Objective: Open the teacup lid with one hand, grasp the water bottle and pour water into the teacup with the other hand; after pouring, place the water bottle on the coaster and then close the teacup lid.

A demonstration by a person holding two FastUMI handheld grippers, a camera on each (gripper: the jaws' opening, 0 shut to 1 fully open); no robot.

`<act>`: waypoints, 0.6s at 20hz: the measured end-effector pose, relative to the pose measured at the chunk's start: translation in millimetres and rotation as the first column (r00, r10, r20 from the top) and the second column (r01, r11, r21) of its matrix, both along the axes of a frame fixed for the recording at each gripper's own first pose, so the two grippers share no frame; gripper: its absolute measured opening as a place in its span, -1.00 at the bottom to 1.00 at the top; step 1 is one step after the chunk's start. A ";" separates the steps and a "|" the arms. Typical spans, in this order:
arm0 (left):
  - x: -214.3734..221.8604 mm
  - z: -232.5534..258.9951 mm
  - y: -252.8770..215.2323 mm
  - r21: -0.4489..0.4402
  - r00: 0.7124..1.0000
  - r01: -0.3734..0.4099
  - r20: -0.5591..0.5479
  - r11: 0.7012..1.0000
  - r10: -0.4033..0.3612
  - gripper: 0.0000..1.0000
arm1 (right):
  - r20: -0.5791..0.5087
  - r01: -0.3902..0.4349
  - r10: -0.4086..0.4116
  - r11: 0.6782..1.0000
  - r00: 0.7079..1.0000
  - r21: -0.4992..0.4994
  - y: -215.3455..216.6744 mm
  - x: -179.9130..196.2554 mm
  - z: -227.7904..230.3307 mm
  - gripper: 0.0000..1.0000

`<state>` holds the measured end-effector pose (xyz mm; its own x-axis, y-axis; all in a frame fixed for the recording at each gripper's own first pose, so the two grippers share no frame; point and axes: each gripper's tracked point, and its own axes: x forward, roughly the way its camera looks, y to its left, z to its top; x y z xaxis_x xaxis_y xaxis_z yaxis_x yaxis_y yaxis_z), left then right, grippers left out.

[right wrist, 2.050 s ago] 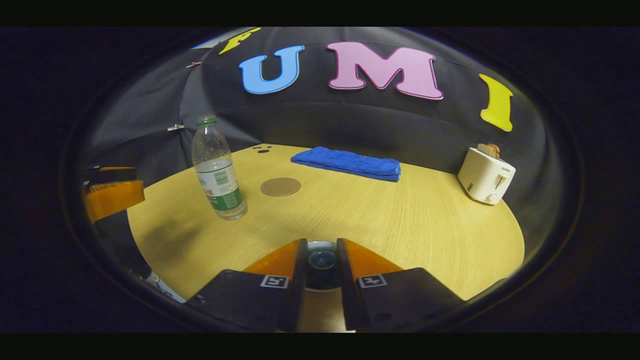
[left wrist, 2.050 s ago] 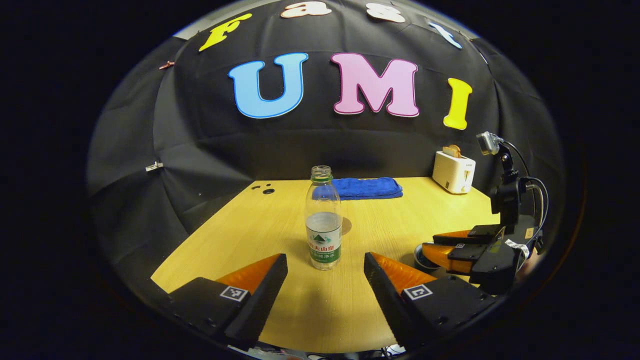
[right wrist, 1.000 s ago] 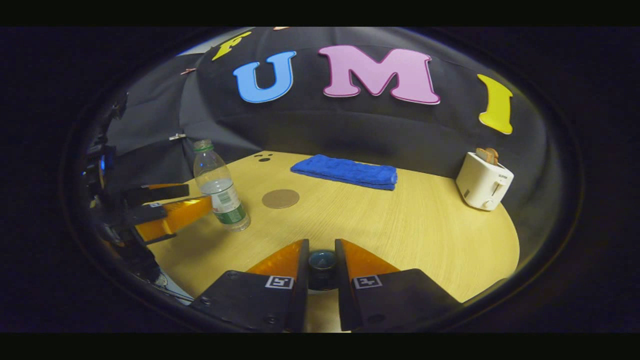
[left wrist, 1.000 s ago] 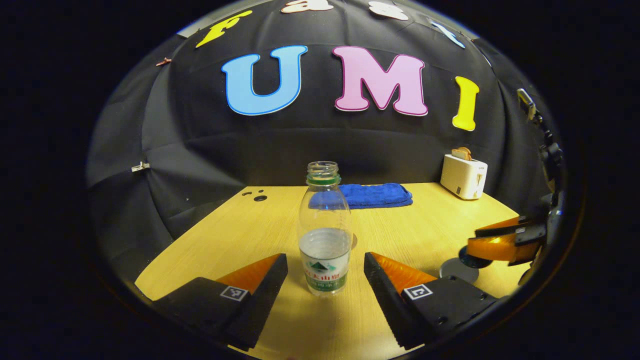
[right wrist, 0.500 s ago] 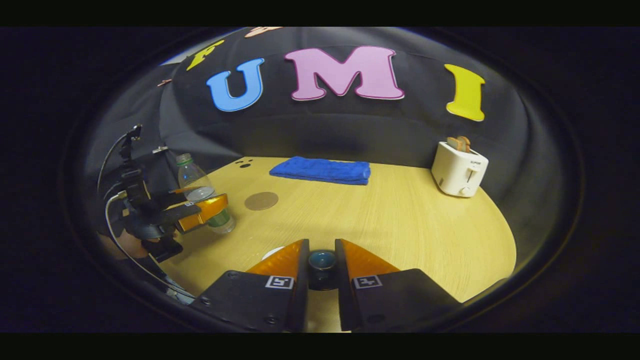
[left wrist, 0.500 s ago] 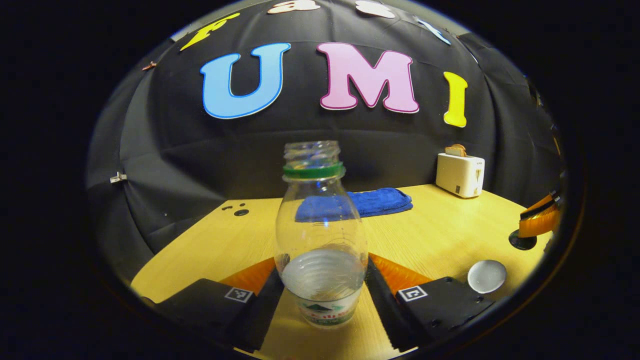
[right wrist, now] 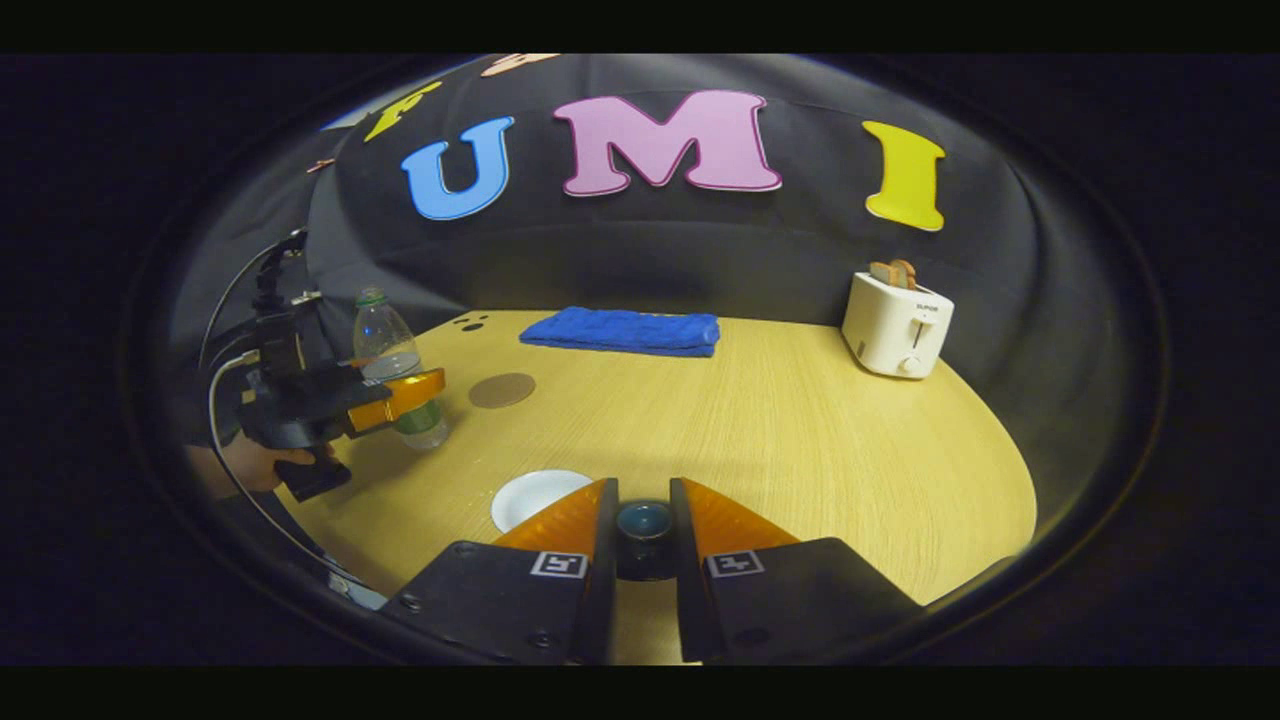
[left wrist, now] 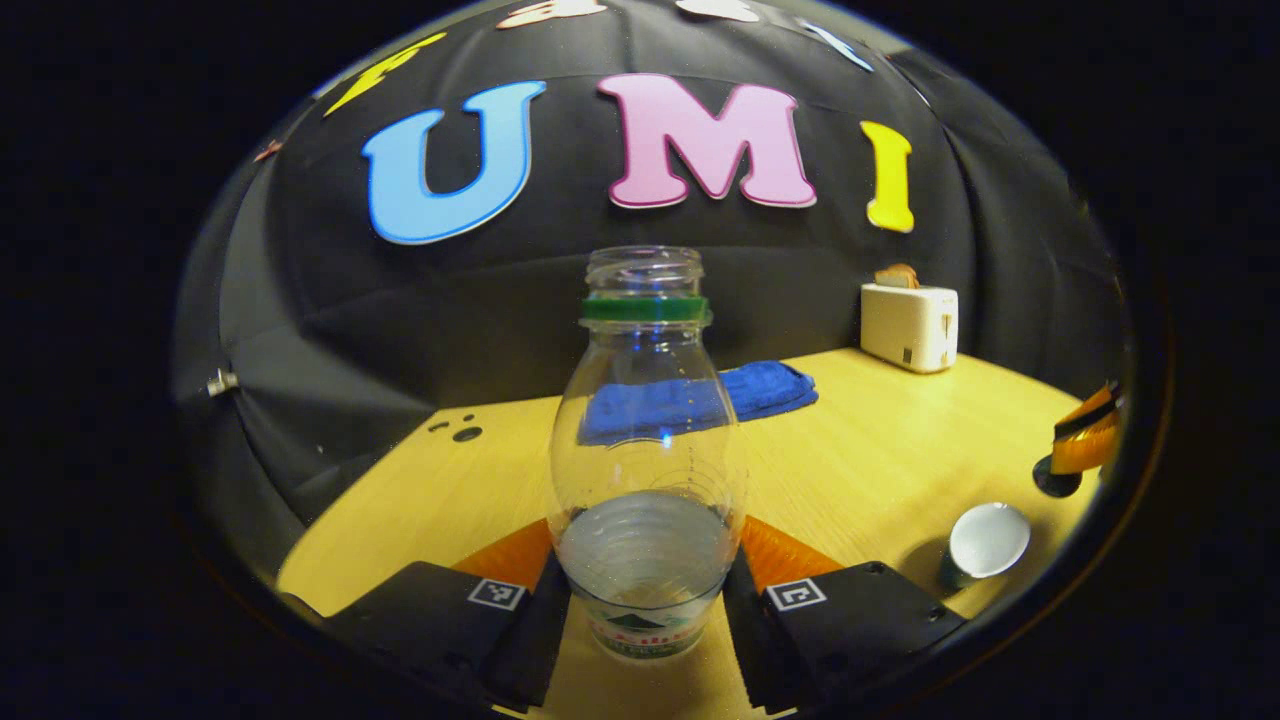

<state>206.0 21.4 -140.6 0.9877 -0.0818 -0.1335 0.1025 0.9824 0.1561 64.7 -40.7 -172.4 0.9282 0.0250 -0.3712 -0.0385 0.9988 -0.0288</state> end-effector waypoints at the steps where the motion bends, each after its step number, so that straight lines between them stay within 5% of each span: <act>1: -0.1 7.1 -0.7 0.065 1.000 0.006 0.017 0.998 -0.007 0.45 | 0.005 0.007 -0.007 1.000 1.000 0.002 -3.7 -3.1 0.7 -0.54; 4: -5.2 23.6 -8.2 0.263 0.998 0.019 0.059 0.965 -0.035 0.44 | 0.022 0.023 -0.023 1.000 0.999 0.009 -13.4 -8.9 1.0 -0.43; 7: -7.4 19.9 -16.0 0.439 0.997 0.032 0.052 0.898 -0.061 0.45 | 0.039 0.041 -0.042 0.999 0.998 0.014 -25.0 -14.9 -3.2 -0.43; 12: -20.3 4.9 -58.0 0.739 0.975 0.140 0.014 0.659 -0.224 0.45 | 0.034 0.097 -0.098 0.995 0.995 0.031 -45.0 -27.6 -19.0 -0.43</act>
<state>185.8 -36.6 -135.7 0.9744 -0.1790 -0.1361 0.2104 0.5120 0.8328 37.1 -85.6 -191.4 0.9395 -0.0557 -0.3381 0.0595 0.9982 0.0010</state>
